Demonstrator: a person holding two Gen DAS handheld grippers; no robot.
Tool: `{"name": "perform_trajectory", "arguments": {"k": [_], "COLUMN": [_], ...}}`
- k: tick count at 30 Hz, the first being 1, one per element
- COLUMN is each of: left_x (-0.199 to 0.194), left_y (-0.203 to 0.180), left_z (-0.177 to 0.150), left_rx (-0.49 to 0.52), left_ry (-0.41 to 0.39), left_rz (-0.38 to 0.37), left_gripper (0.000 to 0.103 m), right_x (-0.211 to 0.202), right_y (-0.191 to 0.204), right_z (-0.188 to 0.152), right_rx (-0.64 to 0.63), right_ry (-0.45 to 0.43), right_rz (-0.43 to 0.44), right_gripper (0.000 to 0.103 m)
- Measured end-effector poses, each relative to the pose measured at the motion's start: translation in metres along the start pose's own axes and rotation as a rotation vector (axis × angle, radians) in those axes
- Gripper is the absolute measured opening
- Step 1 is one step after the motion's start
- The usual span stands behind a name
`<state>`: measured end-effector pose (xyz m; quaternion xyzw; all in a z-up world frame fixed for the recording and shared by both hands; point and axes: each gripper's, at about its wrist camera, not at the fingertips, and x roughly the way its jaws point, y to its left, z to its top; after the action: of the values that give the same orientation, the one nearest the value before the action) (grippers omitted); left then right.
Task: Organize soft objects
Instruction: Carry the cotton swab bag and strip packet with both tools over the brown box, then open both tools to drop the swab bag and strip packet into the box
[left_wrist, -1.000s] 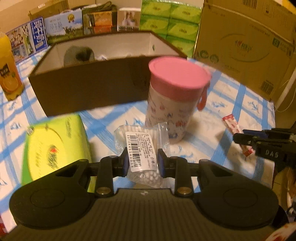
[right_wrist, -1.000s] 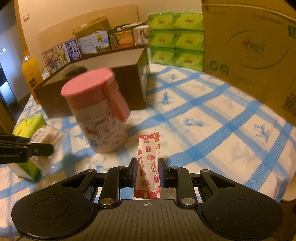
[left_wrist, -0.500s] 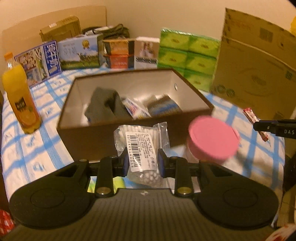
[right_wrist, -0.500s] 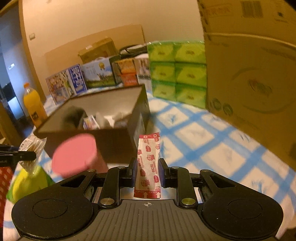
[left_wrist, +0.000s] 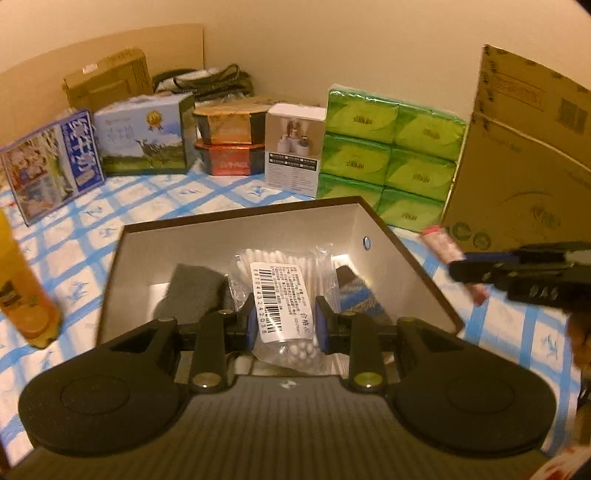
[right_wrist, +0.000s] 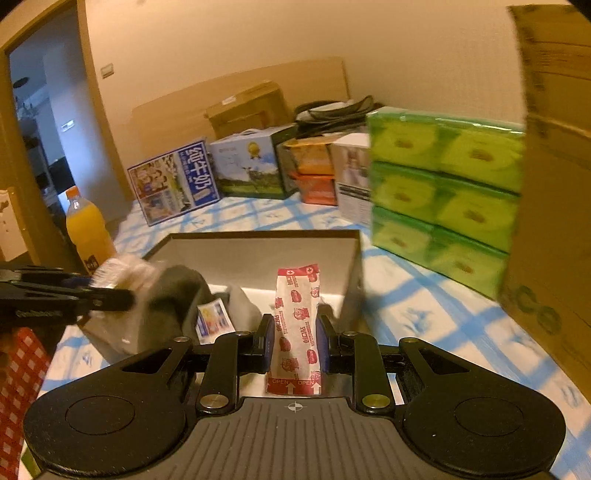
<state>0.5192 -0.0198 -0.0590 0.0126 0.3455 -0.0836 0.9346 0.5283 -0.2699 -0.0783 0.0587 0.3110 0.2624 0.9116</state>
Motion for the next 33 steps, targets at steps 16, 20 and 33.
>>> {"name": "perform_trajectory", "arguments": {"k": [16, 20, 33], "left_x": [0.107, 0.124, 0.135], "left_y": [0.005, 0.012, 0.027], "left_z": [0.030, 0.036, 0.039], "left_rx": [-0.007, -0.014, -0.032], "left_ry": [0.068, 0.073, 0.066], "left_rz": [-0.011, -0.009, 0.029], "left_gripper": [0.028, 0.028, 0.065], "right_x": [0.105, 0.121, 0.134], "right_y": [-0.022, -0.023, -0.023], "right_z": [0.025, 0.030, 0.035], "right_rx": [-0.020, -0.033, -0.025], "right_ry": [0.052, 0.059, 0.039], "right_rz": [0.045, 0.037, 0.026], "right_gripper": [0.024, 0.024, 0.059]}}
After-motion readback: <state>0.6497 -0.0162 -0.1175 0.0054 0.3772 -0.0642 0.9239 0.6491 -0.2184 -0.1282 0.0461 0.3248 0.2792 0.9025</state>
